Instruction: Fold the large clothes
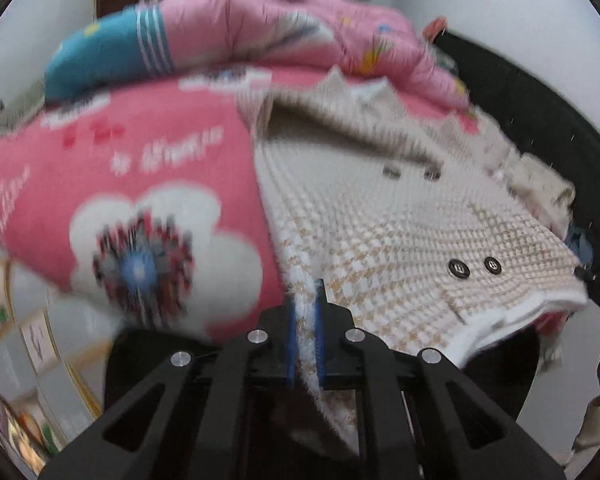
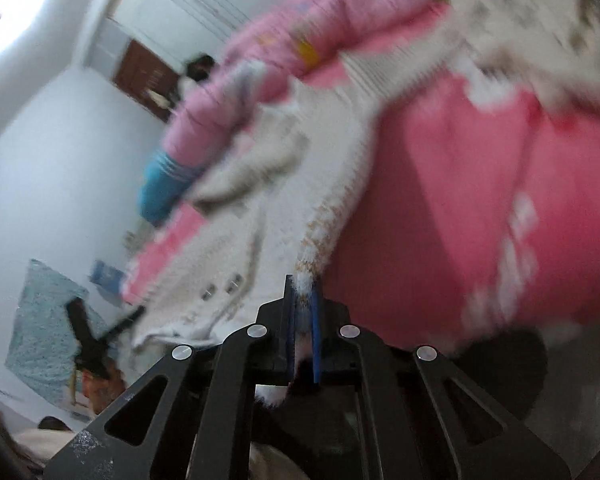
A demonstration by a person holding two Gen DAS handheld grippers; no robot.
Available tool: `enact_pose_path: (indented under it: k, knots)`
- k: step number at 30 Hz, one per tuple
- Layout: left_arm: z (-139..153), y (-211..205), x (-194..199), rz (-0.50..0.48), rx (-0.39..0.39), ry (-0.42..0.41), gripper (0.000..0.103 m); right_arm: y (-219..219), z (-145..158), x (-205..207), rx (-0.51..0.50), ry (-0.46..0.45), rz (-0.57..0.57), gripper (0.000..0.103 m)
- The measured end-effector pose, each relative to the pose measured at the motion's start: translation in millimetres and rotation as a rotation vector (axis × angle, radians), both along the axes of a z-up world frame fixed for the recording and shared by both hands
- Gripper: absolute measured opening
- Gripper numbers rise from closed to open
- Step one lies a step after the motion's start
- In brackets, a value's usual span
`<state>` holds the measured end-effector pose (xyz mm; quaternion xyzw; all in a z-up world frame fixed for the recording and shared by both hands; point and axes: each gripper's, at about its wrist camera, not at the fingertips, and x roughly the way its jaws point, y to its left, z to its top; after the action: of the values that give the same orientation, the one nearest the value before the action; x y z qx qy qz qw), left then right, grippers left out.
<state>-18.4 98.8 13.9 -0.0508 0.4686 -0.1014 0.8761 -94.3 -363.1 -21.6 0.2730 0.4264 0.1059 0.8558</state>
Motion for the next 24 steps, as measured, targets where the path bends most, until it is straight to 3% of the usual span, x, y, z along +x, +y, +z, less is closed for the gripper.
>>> enact_pose_path:
  k: [2,3,5,7,9,10,14,17,19,21,22,24]
  knots:
    - [-29,-7,1,-0.004,0.040,0.076,0.014,-2,-28,-2,-0.106,0.106,-0.070,0.007]
    - [-45,-8,4,0.001,0.072,0.114,0.017,-8,-40,-2,-0.212,0.182,-0.141,0.020]
    - [-58,0,7,0.042,0.146,0.132,0.017,-21,-42,-5,-0.255,0.215,-0.204,0.036]
    - [-49,13,8,0.074,0.162,0.089,0.018,-24,-23,-7,-0.298,0.164,-0.222,0.038]
    - [-33,19,8,0.085,0.131,0.028,0.019,-15,-3,-1,-0.346,0.084,-0.204,0.058]
    - [-24,16,12,0.073,0.118,-0.009,0.019,-3,7,11,-0.367,0.038,-0.173,0.060]
    - [-8,-25,33,-0.041,0.062,-0.099,0.019,70,22,73,-0.390,-0.068,0.043,0.061]
    - [-22,-76,52,-0.180,0.066,-0.110,0.020,130,11,116,-0.462,-0.116,0.191,0.061]
    - [-38,-95,64,-0.222,0.068,-0.072,0.020,154,-9,135,-0.462,-0.101,0.264,0.060]
    - [-77,-110,81,-0.250,0.109,0.039,0.020,171,-36,152,-0.508,-0.037,0.310,0.058]
    - [-89,-114,81,-0.254,0.136,0.035,0.020,175,-59,161,-0.542,0.036,0.325,0.057]
    - [-84,-115,75,-0.283,0.160,-0.005,0.020,170,-71,163,-0.540,0.046,0.340,0.057]
